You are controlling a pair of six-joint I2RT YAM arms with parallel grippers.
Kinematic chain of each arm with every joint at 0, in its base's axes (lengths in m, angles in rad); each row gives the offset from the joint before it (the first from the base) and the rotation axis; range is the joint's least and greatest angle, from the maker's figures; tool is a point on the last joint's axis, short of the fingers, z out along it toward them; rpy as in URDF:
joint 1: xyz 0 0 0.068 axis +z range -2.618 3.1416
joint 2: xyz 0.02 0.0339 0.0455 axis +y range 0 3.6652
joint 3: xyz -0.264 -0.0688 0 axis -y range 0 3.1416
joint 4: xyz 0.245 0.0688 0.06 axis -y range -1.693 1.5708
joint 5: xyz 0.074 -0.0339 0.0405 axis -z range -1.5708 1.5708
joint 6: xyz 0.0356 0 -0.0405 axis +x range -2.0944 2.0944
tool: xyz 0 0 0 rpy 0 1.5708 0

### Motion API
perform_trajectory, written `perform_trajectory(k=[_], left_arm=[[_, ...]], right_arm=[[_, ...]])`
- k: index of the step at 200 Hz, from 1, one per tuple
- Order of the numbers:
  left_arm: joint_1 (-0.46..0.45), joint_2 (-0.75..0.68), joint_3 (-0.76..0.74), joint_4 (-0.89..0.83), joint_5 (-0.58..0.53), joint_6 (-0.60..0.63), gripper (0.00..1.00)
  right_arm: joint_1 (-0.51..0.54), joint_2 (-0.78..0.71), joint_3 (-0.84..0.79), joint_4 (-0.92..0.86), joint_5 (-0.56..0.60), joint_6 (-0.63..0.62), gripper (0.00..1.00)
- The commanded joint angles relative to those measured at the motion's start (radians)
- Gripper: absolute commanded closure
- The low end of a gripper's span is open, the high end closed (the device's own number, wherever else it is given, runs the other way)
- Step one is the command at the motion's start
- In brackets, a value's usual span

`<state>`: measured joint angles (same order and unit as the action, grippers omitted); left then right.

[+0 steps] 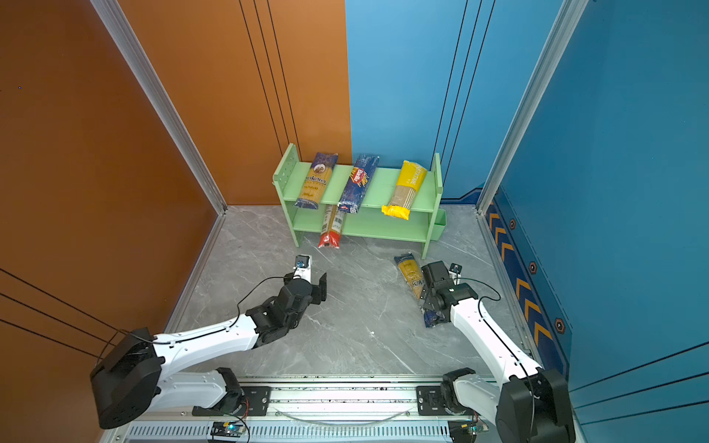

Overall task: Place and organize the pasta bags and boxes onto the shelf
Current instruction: 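Open the left gripper and withdraw it while the right gripper nudges the blue-and-yellow bag, then push the blue-and-yellow bag toward the left gripper with the right gripper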

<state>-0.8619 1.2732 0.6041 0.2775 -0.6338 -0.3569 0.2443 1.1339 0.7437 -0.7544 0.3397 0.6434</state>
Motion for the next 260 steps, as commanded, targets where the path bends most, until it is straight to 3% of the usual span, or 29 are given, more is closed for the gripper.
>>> perform_trajectory(k=[1,20,91,139,196,229,260], left_arm=[[-0.020,-0.017,-0.026,-0.019,-0.036,-0.035,0.10],[-0.026,-0.012,-0.033,-0.018,-0.042,-0.039,0.00],[-0.037,0.013,-0.047,-0.020,-0.012,-0.057,0.02],[-0.037,0.011,-0.047,-0.023,-0.015,-0.054,0.02],[-0.037,0.004,-0.053,-0.035,-0.024,-0.059,0.02],[-0.038,0.004,-0.056,-0.035,-0.026,-0.059,0.02],[-0.038,0.003,-0.062,-0.034,-0.022,-0.059,0.02]], right_arm=[[-0.017,0.013,-0.018,-0.048,0.007,0.028,0.00],[-0.035,0.024,-0.020,-0.049,0.012,0.027,0.00],[-0.158,0.114,0.023,-0.052,0.053,-0.010,0.00],[-0.174,0.253,0.081,-0.051,0.042,-0.047,0.00],[-0.077,0.366,0.106,-0.010,-0.034,-0.058,0.00],[0.009,0.431,0.124,0.054,-0.135,-0.046,0.00],[0.095,0.477,0.167,0.069,-0.143,-0.019,0.00]])
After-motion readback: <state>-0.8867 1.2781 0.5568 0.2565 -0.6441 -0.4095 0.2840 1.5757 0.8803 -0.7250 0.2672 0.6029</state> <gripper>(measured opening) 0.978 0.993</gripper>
